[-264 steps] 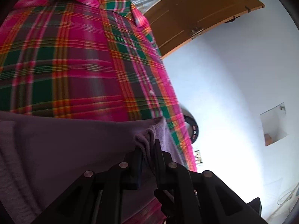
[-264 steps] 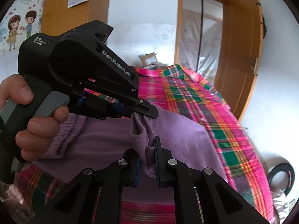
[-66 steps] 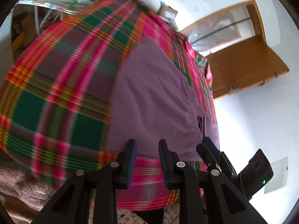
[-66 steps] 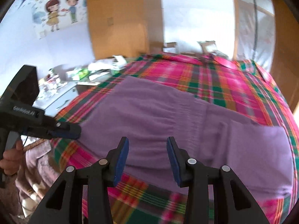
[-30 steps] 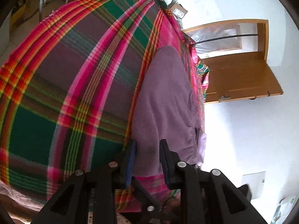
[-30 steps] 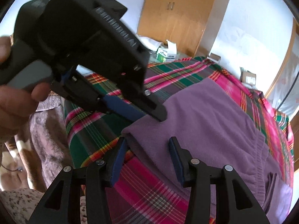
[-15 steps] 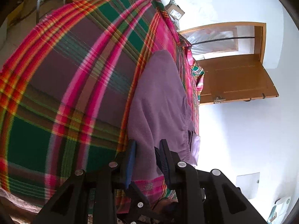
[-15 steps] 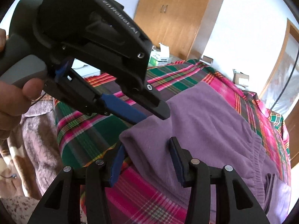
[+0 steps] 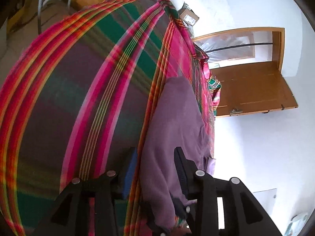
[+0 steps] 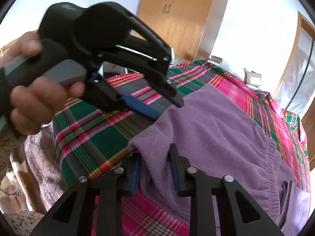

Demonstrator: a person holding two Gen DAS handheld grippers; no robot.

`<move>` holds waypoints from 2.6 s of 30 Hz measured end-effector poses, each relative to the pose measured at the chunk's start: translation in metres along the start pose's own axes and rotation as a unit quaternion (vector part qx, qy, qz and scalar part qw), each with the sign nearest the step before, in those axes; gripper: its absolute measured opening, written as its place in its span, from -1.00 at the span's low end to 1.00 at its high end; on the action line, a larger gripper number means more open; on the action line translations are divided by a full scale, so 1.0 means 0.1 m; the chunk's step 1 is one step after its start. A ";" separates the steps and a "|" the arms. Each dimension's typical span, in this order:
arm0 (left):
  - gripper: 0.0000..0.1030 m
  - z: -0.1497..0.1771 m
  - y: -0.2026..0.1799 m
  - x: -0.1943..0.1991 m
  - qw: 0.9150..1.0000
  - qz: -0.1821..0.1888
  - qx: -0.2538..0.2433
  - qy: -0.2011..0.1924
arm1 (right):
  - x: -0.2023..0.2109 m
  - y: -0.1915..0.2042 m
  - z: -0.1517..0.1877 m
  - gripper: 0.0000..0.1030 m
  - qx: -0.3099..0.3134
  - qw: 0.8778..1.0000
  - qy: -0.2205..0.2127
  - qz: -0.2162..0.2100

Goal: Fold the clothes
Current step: 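Grasp the fleece end with the right gripper while the left gripper grasps beside it, then lift the gripped fleece end upward with both grippers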

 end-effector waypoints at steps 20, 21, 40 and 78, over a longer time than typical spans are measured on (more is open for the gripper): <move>-0.36 -0.51 -0.35 -0.66 0.998 -0.007 -0.035 0.049 | -0.01 -0.19 -0.04 -0.65 -0.047 0.998 -0.006 -0.034; -0.39 -0.52 -0.35 -0.68 0.998 -0.008 -0.035 0.049 | -0.01 -0.20 -0.04 -0.65 -0.048 0.998 -0.007 -0.035; -0.67 -0.56 -0.38 -0.45 0.998 -0.033 -0.048 0.022 | 0.04 -0.19 -0.16 -0.72 -0.089 0.993 -0.019 -0.070; -0.67 0.11 -2.64 -0.74 0.983 0.040 -0.179 0.006 | 1.92 -1.54 -0.09 -0.72 -0.235 0.950 -0.205 0.025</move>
Point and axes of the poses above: each gripper's, at about its wrist camera, not at the fingertips, and x roughly against the way its jaws point, y to its left, z to its underside, the point moved 7 cm from there along -x, roughly the way its jaws point, and after that the axes turned 4 degrees about -y, right-handed, at the moved point
